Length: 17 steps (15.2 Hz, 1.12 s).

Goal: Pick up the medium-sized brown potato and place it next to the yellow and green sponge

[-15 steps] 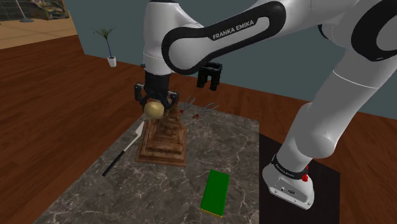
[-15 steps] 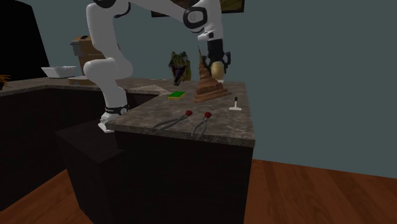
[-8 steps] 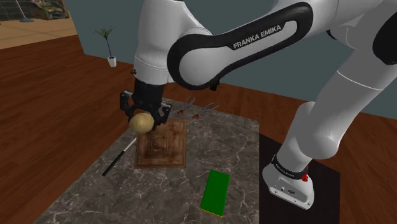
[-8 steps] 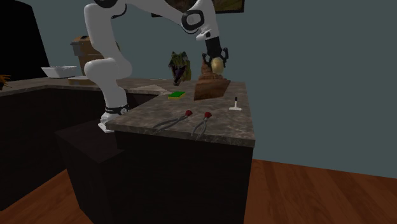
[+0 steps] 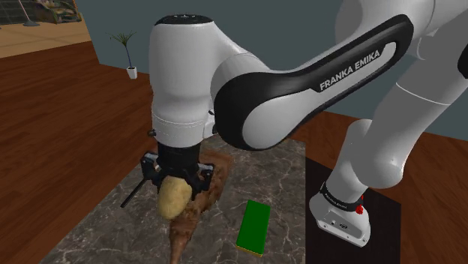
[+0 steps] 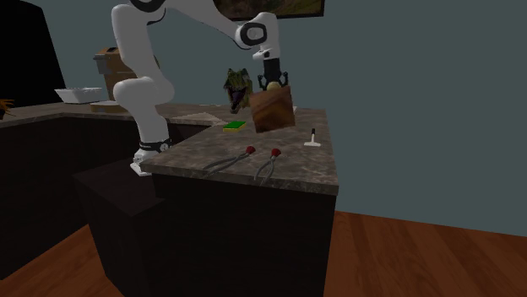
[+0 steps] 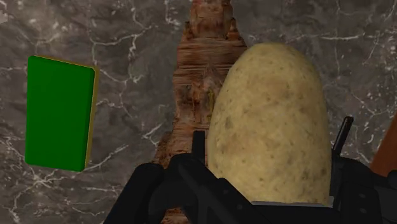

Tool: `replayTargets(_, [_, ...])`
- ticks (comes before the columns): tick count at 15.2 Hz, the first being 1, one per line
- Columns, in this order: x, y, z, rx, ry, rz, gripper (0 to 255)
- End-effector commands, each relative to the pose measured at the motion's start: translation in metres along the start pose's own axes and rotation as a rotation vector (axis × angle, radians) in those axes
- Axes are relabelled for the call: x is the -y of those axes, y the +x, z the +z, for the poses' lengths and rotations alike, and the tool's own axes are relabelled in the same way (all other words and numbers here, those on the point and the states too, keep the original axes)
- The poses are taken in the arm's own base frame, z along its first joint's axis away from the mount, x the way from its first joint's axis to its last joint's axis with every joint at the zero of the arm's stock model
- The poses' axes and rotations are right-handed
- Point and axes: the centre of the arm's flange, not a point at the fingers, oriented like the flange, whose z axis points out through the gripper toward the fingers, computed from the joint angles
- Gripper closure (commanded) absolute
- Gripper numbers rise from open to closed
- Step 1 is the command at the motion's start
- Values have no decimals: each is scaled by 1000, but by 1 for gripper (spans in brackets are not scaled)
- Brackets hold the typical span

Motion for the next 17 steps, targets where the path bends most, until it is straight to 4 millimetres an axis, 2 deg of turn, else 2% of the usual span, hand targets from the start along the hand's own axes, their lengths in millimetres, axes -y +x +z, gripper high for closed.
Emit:
replayTargets(1, [-15,-20,6,-24,-80,4,255])
replayTargets(2, [-18,-33,6,-24,-80,4,255])
replayTargets(3, [-19,-37,6,-24,-80,4,255])
replayTargets(17, [-27,-33,80,-24,-80,4,255])
